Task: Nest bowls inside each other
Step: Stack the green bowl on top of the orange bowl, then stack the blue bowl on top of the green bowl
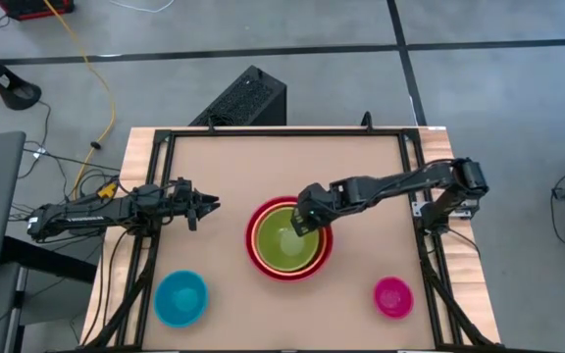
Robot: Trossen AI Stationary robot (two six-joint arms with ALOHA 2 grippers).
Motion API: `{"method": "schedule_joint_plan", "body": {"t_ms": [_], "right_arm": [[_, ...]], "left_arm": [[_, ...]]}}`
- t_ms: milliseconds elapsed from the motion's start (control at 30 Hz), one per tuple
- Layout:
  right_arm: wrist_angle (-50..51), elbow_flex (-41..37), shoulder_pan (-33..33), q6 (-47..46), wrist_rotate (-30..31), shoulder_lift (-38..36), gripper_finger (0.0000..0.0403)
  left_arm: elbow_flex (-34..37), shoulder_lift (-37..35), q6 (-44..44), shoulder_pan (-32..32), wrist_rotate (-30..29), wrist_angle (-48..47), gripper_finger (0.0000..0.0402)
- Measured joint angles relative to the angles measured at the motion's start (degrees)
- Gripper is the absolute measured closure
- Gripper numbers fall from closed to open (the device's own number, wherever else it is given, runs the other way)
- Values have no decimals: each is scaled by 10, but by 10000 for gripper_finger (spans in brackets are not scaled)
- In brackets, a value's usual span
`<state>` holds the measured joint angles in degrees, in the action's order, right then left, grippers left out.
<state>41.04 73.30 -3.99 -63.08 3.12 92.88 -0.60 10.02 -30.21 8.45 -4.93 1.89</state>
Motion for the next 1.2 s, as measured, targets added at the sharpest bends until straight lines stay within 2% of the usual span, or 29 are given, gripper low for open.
{"method": "schedule_joint_plan", "body": {"t_ms": [300, 467, 600, 867, 1200], "right_arm": [[86, 72, 4, 125, 0, 0, 257], [124, 74, 4, 184, 2, 0, 257], [119, 74, -2, 227, 18, 2, 257], [21, 35, -15, 275, 29, 3, 257], [-221, 30, -67, 267, 13, 5, 257]], "left_arm": [[0, 0, 0, 0, 0, 0, 272], [0, 0, 0, 0, 0, 0, 272], [0, 0, 0, 0, 0, 0, 272], [0, 0, 0, 0, 0, 0, 272], [0, 0, 0, 0, 0, 0, 272]]}}
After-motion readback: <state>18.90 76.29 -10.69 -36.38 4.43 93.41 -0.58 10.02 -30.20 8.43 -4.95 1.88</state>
